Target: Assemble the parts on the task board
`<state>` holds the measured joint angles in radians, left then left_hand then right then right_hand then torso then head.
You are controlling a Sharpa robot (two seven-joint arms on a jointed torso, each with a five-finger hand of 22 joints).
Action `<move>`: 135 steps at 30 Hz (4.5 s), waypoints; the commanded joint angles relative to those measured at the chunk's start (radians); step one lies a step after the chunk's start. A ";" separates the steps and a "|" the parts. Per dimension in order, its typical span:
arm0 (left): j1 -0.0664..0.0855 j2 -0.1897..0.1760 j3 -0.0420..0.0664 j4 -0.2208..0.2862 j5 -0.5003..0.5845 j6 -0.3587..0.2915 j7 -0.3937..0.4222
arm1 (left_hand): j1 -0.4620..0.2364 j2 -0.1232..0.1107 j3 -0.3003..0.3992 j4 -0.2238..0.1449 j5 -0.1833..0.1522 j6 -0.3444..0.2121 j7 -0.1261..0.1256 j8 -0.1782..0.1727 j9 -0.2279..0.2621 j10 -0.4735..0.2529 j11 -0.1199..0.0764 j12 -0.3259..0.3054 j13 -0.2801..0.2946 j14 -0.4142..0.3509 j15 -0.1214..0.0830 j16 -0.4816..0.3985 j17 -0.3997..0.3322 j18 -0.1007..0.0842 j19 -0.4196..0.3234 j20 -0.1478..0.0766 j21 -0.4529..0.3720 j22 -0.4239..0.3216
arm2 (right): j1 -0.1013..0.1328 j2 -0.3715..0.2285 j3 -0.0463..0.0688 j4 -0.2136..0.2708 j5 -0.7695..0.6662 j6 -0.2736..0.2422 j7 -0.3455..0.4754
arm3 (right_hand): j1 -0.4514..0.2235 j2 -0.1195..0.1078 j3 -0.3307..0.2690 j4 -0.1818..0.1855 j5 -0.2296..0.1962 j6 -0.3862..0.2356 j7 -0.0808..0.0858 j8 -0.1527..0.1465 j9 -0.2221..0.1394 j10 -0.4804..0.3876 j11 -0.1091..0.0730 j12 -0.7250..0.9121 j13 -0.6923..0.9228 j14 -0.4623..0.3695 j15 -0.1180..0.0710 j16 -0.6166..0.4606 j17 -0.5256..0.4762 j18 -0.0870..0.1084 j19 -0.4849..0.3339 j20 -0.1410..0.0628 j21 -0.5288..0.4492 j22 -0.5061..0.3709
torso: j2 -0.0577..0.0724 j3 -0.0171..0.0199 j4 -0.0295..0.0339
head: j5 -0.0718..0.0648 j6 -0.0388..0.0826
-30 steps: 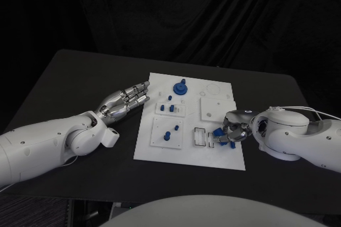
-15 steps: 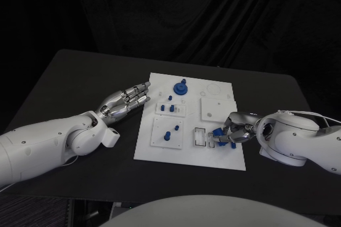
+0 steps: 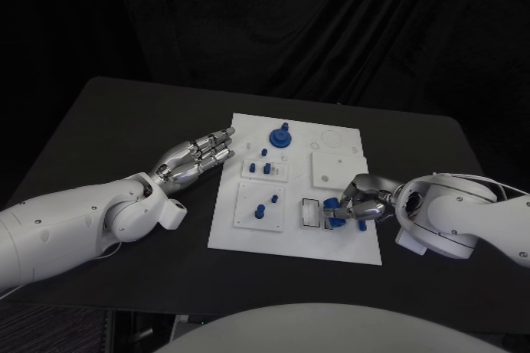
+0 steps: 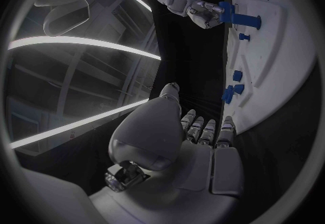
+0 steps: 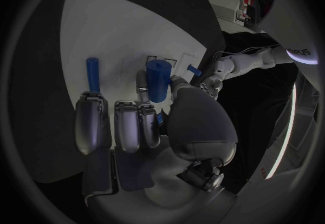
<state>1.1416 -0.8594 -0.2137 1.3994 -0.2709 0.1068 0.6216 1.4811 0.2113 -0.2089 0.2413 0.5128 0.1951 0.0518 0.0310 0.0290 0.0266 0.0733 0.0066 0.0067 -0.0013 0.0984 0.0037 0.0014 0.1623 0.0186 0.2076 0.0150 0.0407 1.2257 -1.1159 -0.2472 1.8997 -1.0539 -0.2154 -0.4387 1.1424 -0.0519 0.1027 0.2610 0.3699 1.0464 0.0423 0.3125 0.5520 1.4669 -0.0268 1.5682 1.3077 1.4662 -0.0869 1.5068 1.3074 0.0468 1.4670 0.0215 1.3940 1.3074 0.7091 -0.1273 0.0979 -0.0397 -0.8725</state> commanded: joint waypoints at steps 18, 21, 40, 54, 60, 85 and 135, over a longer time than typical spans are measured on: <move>-0.003 -0.001 0.001 0.002 0.000 0.016 0.022 | 0.002 0.012 0.003 -0.002 0.006 0.007 0.002 0.005 0.001 0.005 0.006 0.001 0.001 0.001 0.008 -0.004 -0.001 0.015 0.000 0.008 -0.001 -0.001 | 0.002 0.057 0.000 -0.043 0.186 -0.023 -0.014 | -0.006 0.023 0.031 -0.031 0.006 -0.011 0.003 -0.012 -0.004 0.104 0.000 0.003 0.263 0.082 -0.002 0.001 0.145 -0.002 0.032 -0.001 -0.027 0.205 | 0.000 -0.0013 0.0015 | 0.001 0.000; -0.003 -0.001 0.001 0.002 0.000 0.017 0.021 | 0.002 0.012 0.003 -0.002 0.006 0.007 0.002 0.005 0.001 0.005 0.006 0.001 0.001 0.001 0.008 -0.004 -0.001 0.015 0.000 0.008 -0.001 -0.001 | 0.002 0.065 0.000 -0.046 0.187 -0.021 -0.019 | -0.013 0.025 0.030 -0.028 0.005 -0.014 0.006 -0.014 -0.004 0.104 0.002 0.003 0.263 0.082 -0.001 0.000 0.143 -0.001 0.030 0.000 -0.032 0.203 | 0.000 -0.0013 0.0007 | 0.002 0.000; -0.003 0.000 0.001 0.002 0.000 0.022 0.015 | 0.001 0.012 0.003 -0.002 0.005 0.007 0.003 0.005 0.001 0.005 0.008 0.002 0.002 0.001 0.009 -0.004 -0.001 0.015 0.000 0.009 -0.001 0.001 | 0.002 0.082 0.000 -0.050 0.187 -0.009 -0.036 | -0.114 0.031 -0.007 0.030 0.004 -0.021 0.012 -0.017 -0.003 0.104 0.009 0.003 0.263 0.080 0.006 -0.003 0.138 0.003 0.022 0.008 -0.045 0.198 | 0.001 -0.0011 0.0005 | 0.003 0.000; -0.003 -0.001 0.001 0.003 0.000 0.024 0.013 | 0.001 0.011 0.003 -0.002 0.004 0.007 0.005 0.006 0.001 0.005 0.010 0.001 0.001 0.001 0.011 -0.004 -0.001 0.015 0.000 0.009 -0.001 0.000 | 0.002 0.087 0.000 -0.049 0.187 -0.013 -0.029 | -0.189 0.024 -0.056 0.030 0.002 -0.028 0.014 -0.018 -0.001 0.104 0.011 0.003 0.263 0.079 0.008 -0.003 0.136 0.005 0.017 0.010 -0.053 0.195 | 0.001 -0.0006 0.0004 | 0.008 0.000; -0.003 -0.003 0.001 0.004 0.000 0.024 0.013 | 0.001 0.012 0.003 -0.002 0.004 0.007 0.006 0.006 0.001 0.005 0.010 0.001 0.002 0.001 0.011 -0.004 -0.001 0.015 0.000 0.009 -0.001 0.001 | 0.002 0.090 0.000 -0.048 0.187 -0.003 -0.030 | -0.187 0.020 -0.061 0.027 0.002 -0.029 0.014 -0.018 -0.001 0.104 0.011 0.003 0.263 0.079 0.008 -0.002 0.137 0.005 0.017 0.010 -0.052 0.196 | 0.001 -0.0006 0.0010 | 0.009 0.000; -0.004 0.000 0.001 0.001 0.000 0.026 0.012 | 0.001 0.012 0.003 -0.003 0.005 0.008 0.009 0.006 0.001 0.005 0.010 0.001 0.002 0.001 0.011 -0.004 -0.001 0.015 0.001 0.009 -0.001 0.001 | 0.002 0.030 0.000 -0.011 0.033 -0.077 0.181 | 0.004 0.021 -0.134 0.009 0.004 -0.121 -0.025 0.289 0.256 0.104 -0.017 0.003 0.263 0.089 -0.016 0.025 0.188 0.005 0.014 -0.012 -0.047 0.196 | 0.000 -0.0002 -0.0003 | 0.010 0.000; -0.011 -0.003 0.001 -0.004 0.000 0.020 0.011 | 0.002 0.013 0.005 -0.006 0.006 0.011 0.011 0.007 0.001 0.015 0.017 0.004 0.004 0.001 0.013 -0.004 -0.001 0.014 0.001 0.010 0.000 0.002 | 0.003 -0.188 -0.001 0.036 -0.259 -0.036 -0.097 | 0.008 0.098 -0.273 0.024 0.007 -0.025 -0.005 0.078 0.026 0.104 -0.003 0.003 0.263 0.084 -0.011 0.008 0.157 -0.013 0.050 -0.004 0.034 0.220 | -0.002 -0.0032 -0.0010 | 0.007 0.000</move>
<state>1.1327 -0.8631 -0.2137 1.3940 -0.2708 0.1208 0.6205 1.4851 0.2153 -0.2062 0.2386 0.5128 0.2023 0.0591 0.0310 0.0293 0.0393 0.0859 0.0066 0.0094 -0.0014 0.1055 0.0037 0.0016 0.1623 0.0222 0.2112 0.0150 0.0412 1.2277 -1.3010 -0.2481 1.9301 -1.2469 -0.2421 -0.4281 1.1497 0.0501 -0.1655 0.2868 0.3756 1.0163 0.0370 0.3950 0.5807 1.4666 -0.0302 1.5682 1.3081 1.4653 -0.0908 1.5181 1.3073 0.0468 1.4670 0.0181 1.4237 1.3081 0.7085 -0.1287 0.0975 -0.0310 -0.8725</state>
